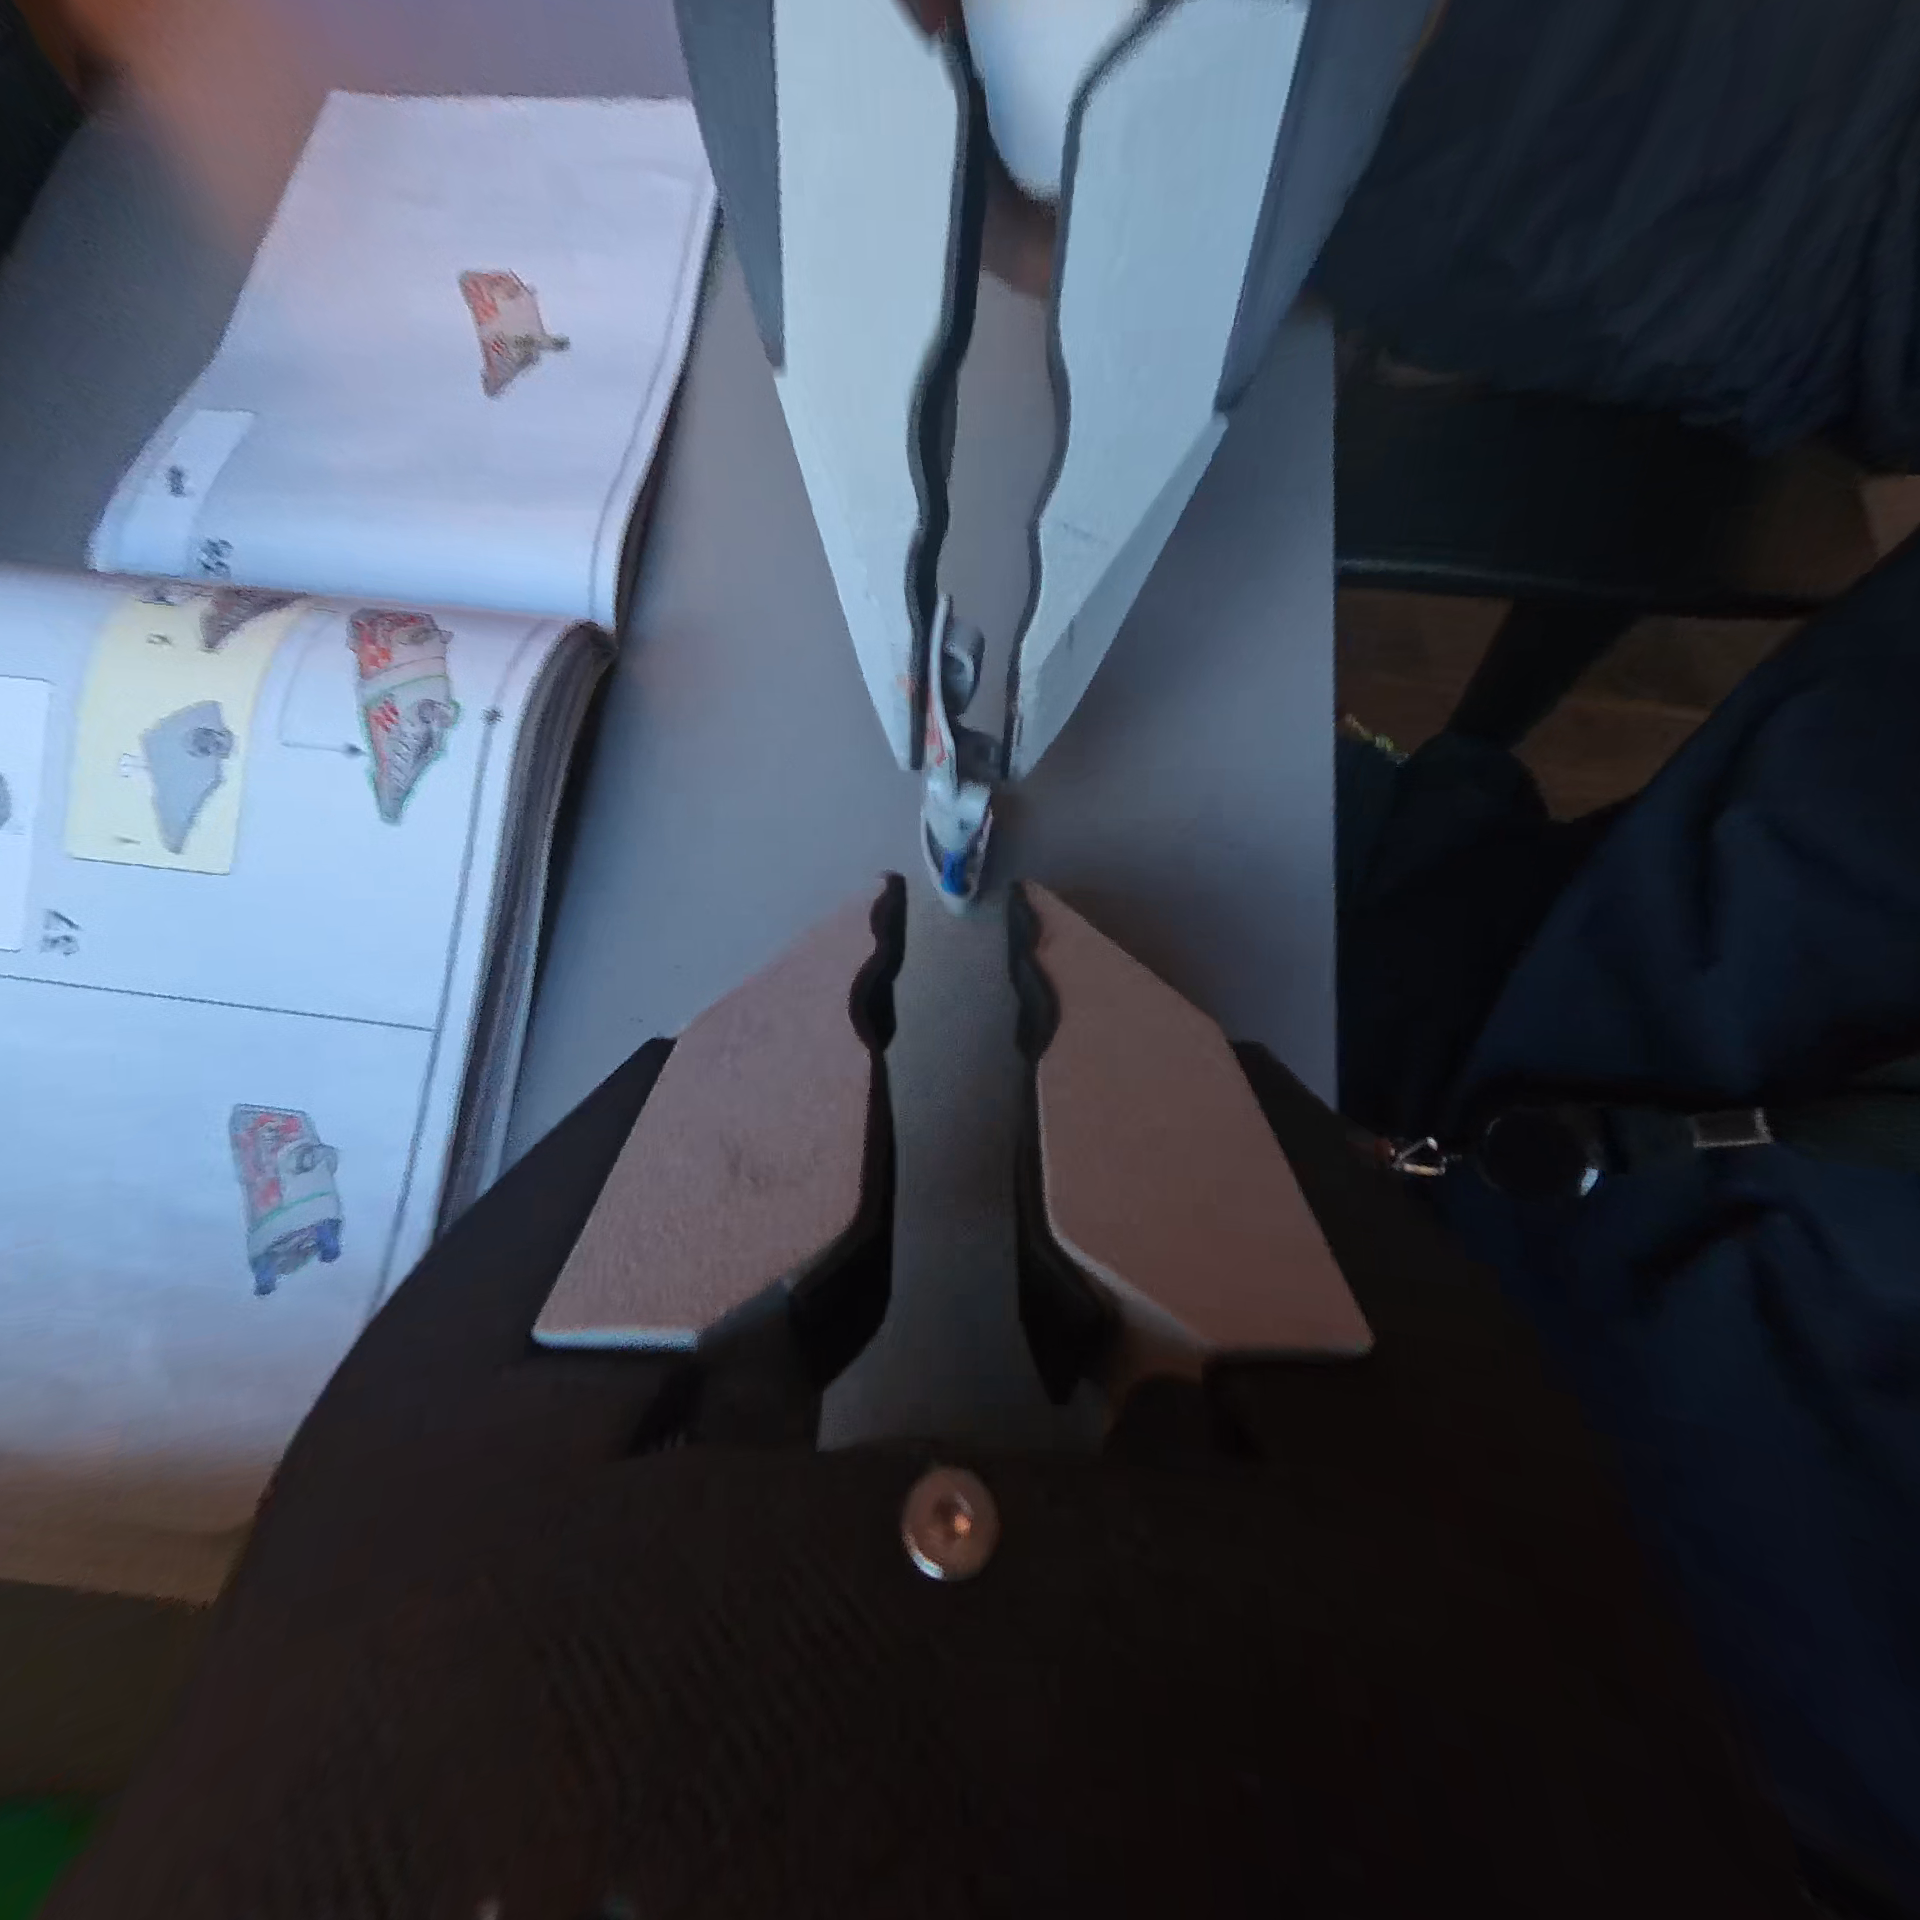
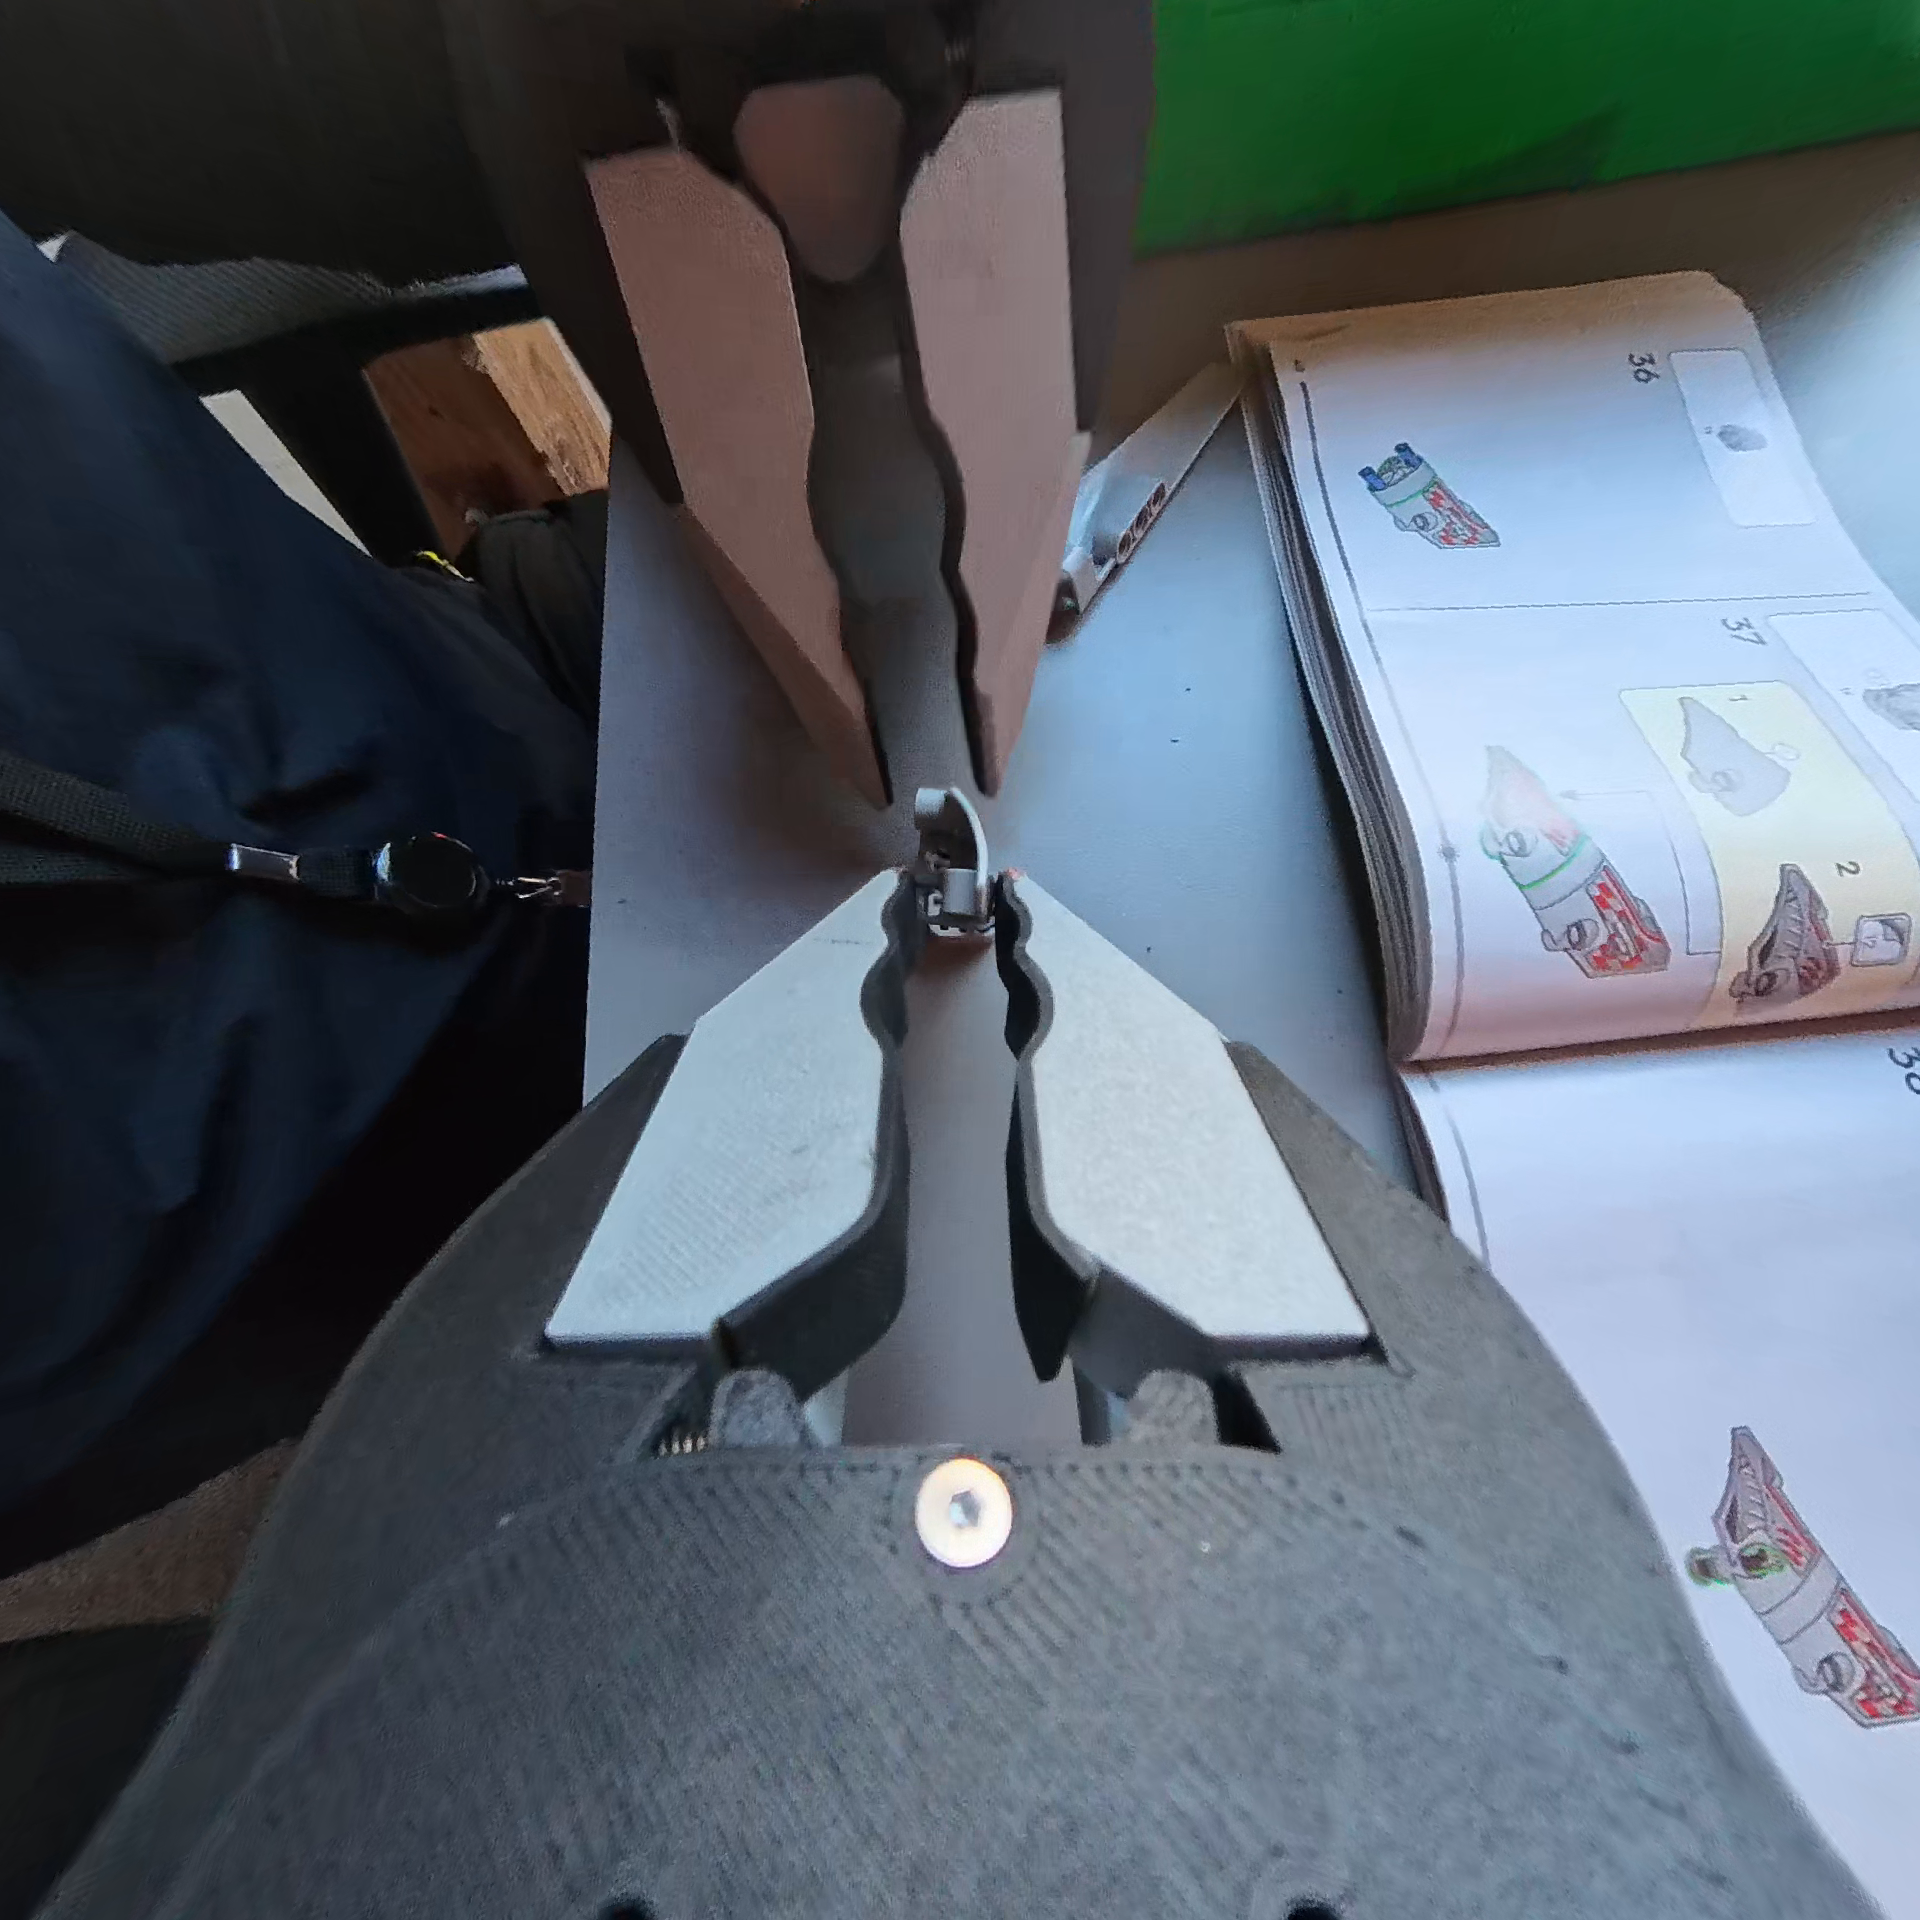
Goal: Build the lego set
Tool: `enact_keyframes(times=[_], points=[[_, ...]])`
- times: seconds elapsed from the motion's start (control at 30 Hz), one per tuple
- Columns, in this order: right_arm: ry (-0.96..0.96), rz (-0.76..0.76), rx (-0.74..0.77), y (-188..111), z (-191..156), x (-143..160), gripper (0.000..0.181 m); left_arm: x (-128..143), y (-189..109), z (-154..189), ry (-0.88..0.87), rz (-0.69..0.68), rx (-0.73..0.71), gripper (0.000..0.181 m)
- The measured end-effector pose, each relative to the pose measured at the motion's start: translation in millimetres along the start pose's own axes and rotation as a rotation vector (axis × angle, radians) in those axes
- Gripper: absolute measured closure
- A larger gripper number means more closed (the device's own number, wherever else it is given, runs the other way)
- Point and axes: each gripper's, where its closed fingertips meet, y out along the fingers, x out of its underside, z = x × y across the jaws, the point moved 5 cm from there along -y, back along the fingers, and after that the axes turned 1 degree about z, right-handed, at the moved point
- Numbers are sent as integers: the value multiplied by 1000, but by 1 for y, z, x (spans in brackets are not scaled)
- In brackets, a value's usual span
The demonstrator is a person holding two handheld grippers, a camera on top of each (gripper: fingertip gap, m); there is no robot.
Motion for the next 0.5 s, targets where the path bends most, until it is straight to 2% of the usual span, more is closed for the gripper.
enact_keyframes(times=[0.13, 0.23, 0.5], points=[[-16, -29, -6, 1, 0, -2, 169, -21, -5, 0, -28, 92, 19, 161], [-15, -33, -7, 1, 0, -2, 169, -17, 3, -1, -22, 46, 29, 174], [28, 18, -37, -2, 4, 2, 169, -17, 7, -4, -60, 87, 26, 175]])
